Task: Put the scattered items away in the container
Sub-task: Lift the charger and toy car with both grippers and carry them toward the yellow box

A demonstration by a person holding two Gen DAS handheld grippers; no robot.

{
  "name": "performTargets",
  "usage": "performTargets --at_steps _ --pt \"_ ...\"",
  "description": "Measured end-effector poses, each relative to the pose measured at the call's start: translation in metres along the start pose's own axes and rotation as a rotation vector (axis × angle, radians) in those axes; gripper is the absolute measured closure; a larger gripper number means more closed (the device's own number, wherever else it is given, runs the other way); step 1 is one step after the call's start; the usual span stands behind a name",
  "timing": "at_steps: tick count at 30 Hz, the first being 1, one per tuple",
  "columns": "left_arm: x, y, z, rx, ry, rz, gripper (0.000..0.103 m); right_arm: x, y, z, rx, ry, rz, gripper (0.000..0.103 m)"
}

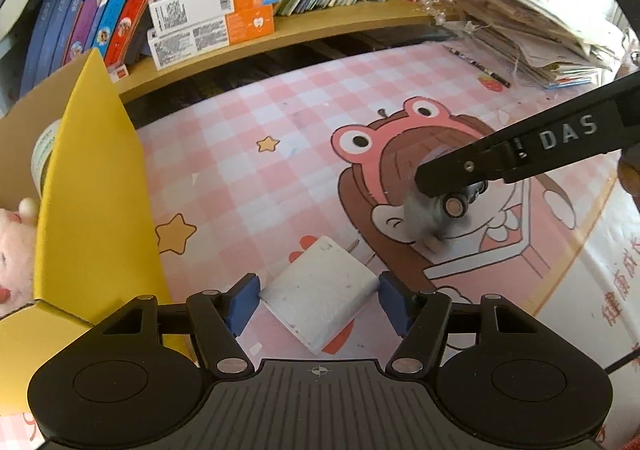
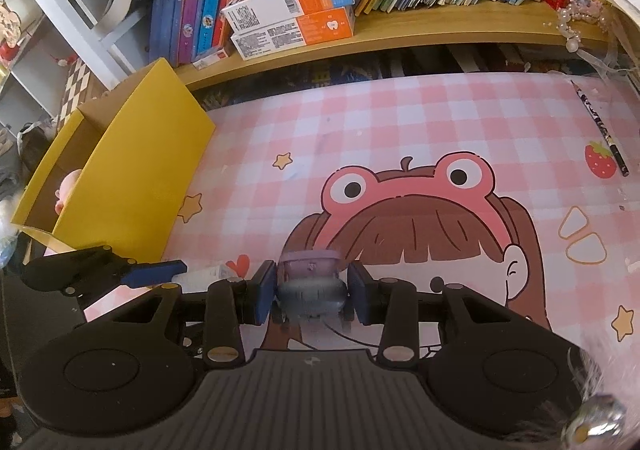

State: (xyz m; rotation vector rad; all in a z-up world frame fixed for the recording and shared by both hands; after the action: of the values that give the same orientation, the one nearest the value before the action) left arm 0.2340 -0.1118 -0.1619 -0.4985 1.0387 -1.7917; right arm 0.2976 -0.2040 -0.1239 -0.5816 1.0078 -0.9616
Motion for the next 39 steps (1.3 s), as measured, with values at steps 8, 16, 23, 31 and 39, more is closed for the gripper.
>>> performTargets --at_steps 8,16,23,31,39 --pt "0.002 -0.032 0.000 0.059 -0.005 -0.002 0.039 -0.007 -0.016 -0.009 0.027 -0.016 -0.017 0.080" --pt "0.003 -0.059 -0.011 0.094 -0.031 -0.004 0.039 -0.011 -0.024 -0.037 0.035 -0.092 -0.090 0.042" --pt "-0.001 -0.063 -0.018 0.095 -0.056 -0.007 0.039 -0.022 -0.001 -0.050 0.052 -0.216 -0.173 0.040" --pt "-0.001 -0.065 -0.016 0.107 -0.061 -0.013 0.039 -0.008 0.018 -0.028 0.082 -0.137 -0.204 0.041" --pt "-0.001 -0.060 -0.015 0.097 -0.063 -0.024 0.039 0.010 0.030 -0.008 0.090 -0.009 -0.231 0.044"
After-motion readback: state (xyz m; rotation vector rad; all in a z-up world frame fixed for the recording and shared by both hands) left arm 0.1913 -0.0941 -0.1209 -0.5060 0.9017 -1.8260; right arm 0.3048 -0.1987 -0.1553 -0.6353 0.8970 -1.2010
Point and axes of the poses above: each gripper's, at about its wrist camera, not at the fingertips, and y roughly the way its jaws point, x to its right, z to its top, the point moved 8 cm from there along y, roughly the way its jaws point, and after that the axes turned 11 degrees about y, right-handed, at the moved point
